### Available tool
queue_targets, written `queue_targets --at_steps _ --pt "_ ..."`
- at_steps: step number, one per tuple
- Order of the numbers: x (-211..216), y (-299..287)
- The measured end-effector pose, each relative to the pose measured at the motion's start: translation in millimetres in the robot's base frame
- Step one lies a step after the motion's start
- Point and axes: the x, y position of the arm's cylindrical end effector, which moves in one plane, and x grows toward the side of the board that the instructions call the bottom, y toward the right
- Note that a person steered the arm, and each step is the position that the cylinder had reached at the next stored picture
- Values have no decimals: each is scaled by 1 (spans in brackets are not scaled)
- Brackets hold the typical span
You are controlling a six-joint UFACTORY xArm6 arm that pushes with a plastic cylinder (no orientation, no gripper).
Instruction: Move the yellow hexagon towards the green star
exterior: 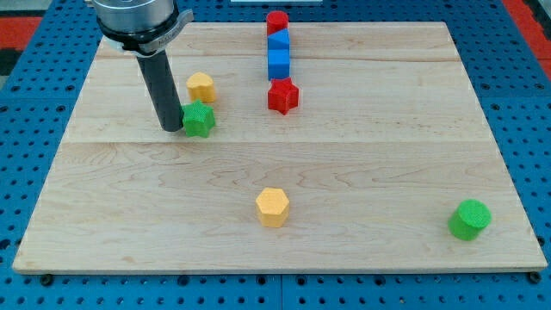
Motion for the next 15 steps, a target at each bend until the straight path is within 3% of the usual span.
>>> queue_targets --at_steps 1,2,3,4,5,6,7,8,9,13,15 --pt "26 -14" --pt "43 60" --pt "43 181" --pt "79 213" --pt "141 183" --pt "164 127" --pt "130 104" --pt "139 108" --pt "149 120" --pt "85 173" --pt "75 90"
